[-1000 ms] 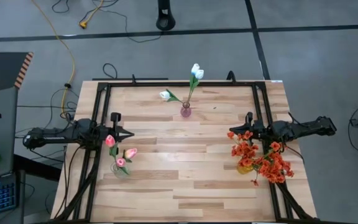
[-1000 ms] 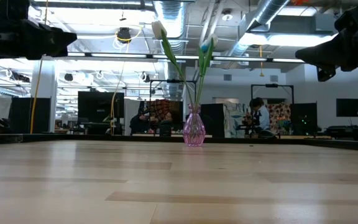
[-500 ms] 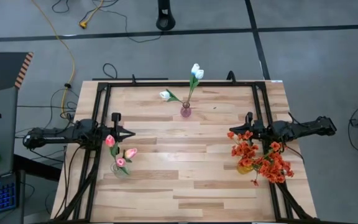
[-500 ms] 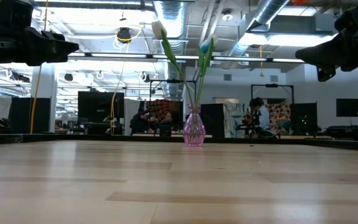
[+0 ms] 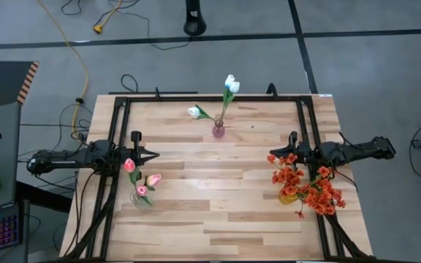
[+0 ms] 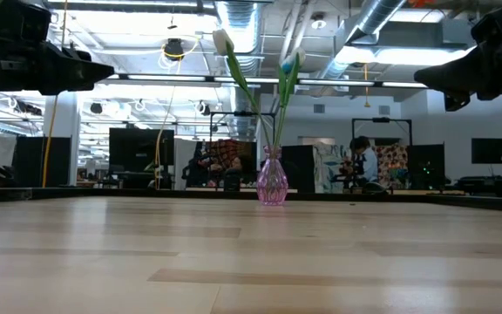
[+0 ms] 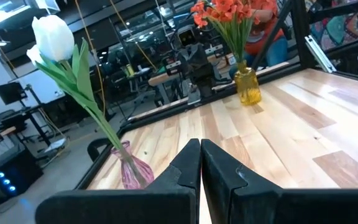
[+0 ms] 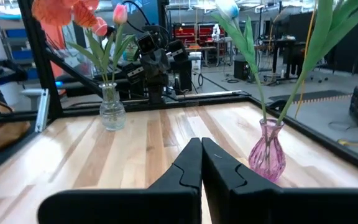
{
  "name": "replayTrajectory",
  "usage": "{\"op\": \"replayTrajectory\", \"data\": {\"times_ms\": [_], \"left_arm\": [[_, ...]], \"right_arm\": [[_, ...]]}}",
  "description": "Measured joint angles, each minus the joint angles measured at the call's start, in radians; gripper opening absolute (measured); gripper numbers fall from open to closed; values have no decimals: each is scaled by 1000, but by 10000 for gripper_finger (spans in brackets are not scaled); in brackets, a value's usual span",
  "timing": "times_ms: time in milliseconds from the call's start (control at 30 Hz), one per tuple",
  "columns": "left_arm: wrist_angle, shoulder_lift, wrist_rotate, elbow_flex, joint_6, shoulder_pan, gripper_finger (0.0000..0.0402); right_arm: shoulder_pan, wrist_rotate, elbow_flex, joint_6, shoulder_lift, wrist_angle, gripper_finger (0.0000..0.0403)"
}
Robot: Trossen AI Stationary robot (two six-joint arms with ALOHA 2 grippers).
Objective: Sort flowers into vase by color
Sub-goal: Return to Home Position
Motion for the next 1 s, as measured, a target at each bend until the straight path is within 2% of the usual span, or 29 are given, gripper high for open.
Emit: {"op": "replayTrajectory", "data": {"times_ms": [267,467,1000], "left_arm": [[0,0,0,0,-3,0,0],[0,0,0,0,-2,0,0],[0,0,-1,-1,-2,0,0]], "right_arm": [[-1,1,0,-96,0,0,33],[-7,1,0,-92,0,0,33],[-165,24,-1,-129,0,2,33]]}}
